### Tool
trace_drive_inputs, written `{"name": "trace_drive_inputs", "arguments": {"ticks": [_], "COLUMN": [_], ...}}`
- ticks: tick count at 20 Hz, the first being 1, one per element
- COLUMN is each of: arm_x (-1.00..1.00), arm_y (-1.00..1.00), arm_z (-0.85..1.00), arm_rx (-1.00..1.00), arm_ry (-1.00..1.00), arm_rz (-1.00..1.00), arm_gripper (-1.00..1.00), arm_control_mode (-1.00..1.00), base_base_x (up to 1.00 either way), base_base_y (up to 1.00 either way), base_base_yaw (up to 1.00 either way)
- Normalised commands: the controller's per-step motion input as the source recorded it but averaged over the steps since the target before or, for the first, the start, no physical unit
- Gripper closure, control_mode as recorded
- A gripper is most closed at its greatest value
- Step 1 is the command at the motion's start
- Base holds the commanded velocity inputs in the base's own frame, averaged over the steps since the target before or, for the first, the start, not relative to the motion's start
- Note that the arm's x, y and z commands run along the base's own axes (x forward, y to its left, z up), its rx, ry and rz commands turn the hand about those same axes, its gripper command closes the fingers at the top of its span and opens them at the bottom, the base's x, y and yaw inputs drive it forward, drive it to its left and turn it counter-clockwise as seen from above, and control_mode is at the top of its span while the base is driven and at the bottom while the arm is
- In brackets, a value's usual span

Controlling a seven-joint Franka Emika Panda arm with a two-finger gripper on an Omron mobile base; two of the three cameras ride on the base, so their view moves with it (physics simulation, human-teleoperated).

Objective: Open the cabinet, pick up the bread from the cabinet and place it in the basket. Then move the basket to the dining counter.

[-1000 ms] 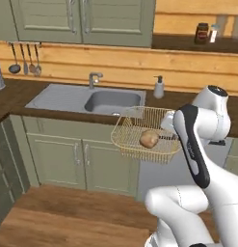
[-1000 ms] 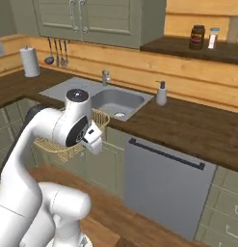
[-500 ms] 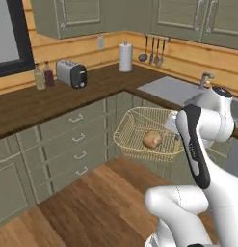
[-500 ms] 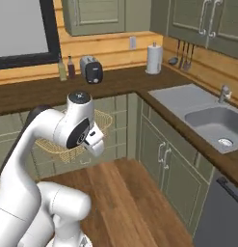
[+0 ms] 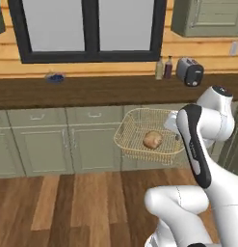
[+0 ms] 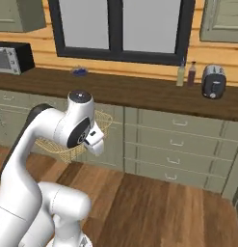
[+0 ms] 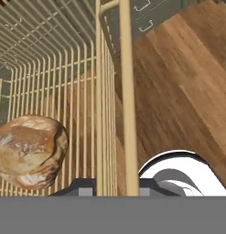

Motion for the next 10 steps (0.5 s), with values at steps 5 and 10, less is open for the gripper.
{"name": "trace_drive_inputs", "arguments": {"ticks": [5, 10], "arm_x": [0.00, 0.00], "arm_y": [0.00, 0.00], "arm_z": [0.00, 0.00], "arm_rx": [0.00, 0.00], "arm_ry": [0.00, 0.00], "arm_rz": [0.00, 0.00], "arm_gripper": [1.00, 1.00], "arm_control_mode": [1.00, 1.00], "base_base_x": [-0.32, -0.28], "base_base_y": [0.00, 0.00], "base_base_yaw": [1.00, 1.00]}}
